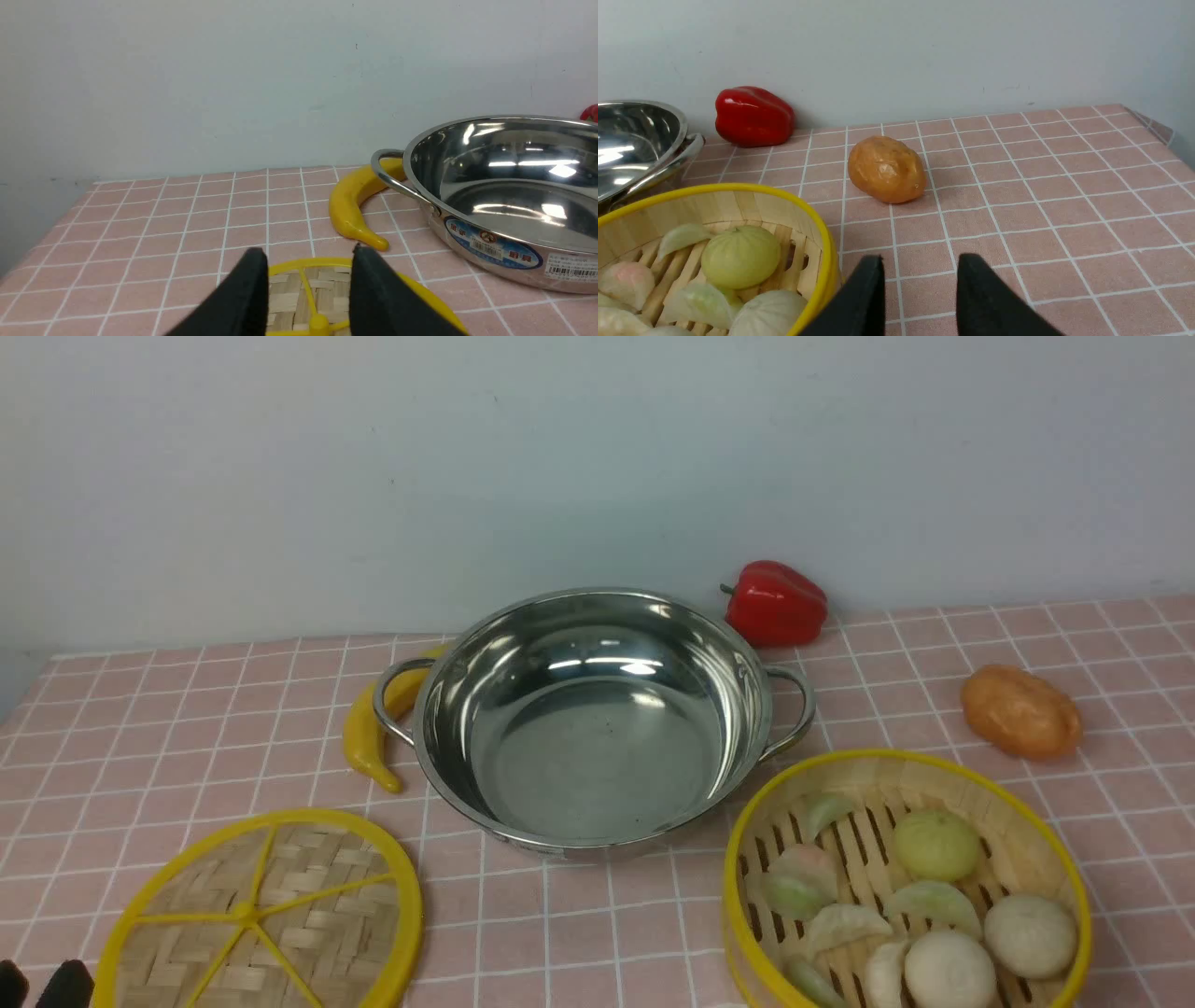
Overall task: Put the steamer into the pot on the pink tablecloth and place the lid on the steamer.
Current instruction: 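Reach for and grasp the rim of the bamboo steamer holding the buns with the right gripper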
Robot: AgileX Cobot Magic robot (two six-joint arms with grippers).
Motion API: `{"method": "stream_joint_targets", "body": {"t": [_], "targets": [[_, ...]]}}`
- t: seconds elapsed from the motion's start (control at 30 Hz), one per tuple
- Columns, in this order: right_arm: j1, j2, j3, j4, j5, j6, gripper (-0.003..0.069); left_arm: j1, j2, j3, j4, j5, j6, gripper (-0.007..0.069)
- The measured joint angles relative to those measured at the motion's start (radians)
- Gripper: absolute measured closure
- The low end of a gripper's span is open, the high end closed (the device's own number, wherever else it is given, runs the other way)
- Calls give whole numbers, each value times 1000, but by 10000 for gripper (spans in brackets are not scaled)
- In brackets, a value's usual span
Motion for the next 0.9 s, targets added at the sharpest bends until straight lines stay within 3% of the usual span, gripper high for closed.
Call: {"method": "stream_joint_targets", "body": {"t": [0.73, 0.83, 0.9], "targets": [[0, 0, 0, 4, -3, 4, 419, 0, 0, 0, -3, 0, -4, 382], [0, 0, 1, 107, -67, 67, 419, 0, 0, 0, -101, -31, -72, 382], [0, 0, 1, 257, -159, 147, 419, 0, 0, 0, -266, -82, -194, 382]]}}
